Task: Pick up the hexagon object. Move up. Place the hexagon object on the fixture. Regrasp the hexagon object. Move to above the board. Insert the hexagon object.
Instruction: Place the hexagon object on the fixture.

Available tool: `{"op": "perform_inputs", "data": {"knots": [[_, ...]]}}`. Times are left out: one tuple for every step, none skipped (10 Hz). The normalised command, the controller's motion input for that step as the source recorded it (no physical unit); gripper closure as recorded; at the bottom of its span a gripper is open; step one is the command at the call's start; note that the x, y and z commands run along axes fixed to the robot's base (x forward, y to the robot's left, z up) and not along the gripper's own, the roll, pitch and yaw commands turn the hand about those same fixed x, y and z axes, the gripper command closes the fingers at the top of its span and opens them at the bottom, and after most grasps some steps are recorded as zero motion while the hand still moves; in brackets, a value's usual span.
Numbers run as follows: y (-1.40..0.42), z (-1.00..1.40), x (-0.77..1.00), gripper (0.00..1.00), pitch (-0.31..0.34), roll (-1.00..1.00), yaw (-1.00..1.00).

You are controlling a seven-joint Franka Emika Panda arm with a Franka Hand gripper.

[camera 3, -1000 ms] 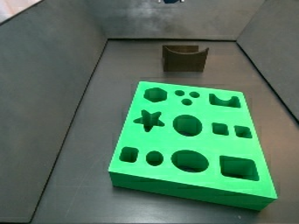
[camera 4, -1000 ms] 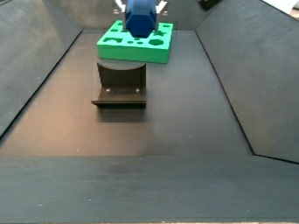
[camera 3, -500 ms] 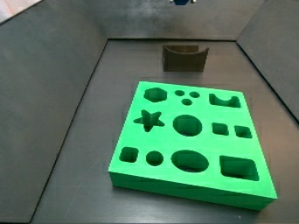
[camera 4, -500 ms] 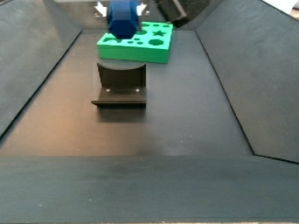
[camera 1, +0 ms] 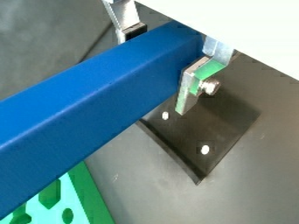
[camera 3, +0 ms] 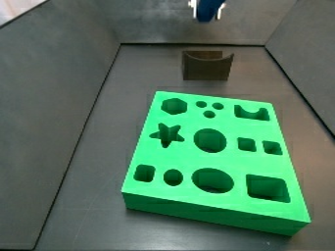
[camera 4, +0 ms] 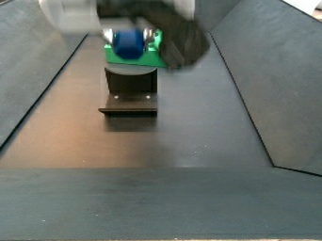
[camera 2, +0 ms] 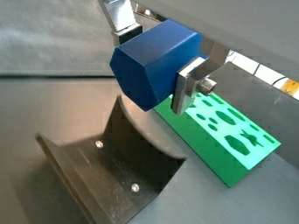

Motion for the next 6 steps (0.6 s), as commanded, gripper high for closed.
{"op": "perform_inputs", "data": {"knots": [[0.08,-1.0,0.13,1.0,0.059,-1.0,-0.14],[0.09,-1.0,0.14,1.0,0.062,-1.0,-0.15],[0.1,-1.0,0.15,1.0,0.047,-0.78,-0.14],[0.1,-1.0,0.16,1.0,0.04,-0.67,-0.13],[0.11,-1.0,0.17,1.0,0.032,-0.39,-0.12],[0.11,-1.0,0.18,1.0,0.032,-0.29,-0.11]]}}
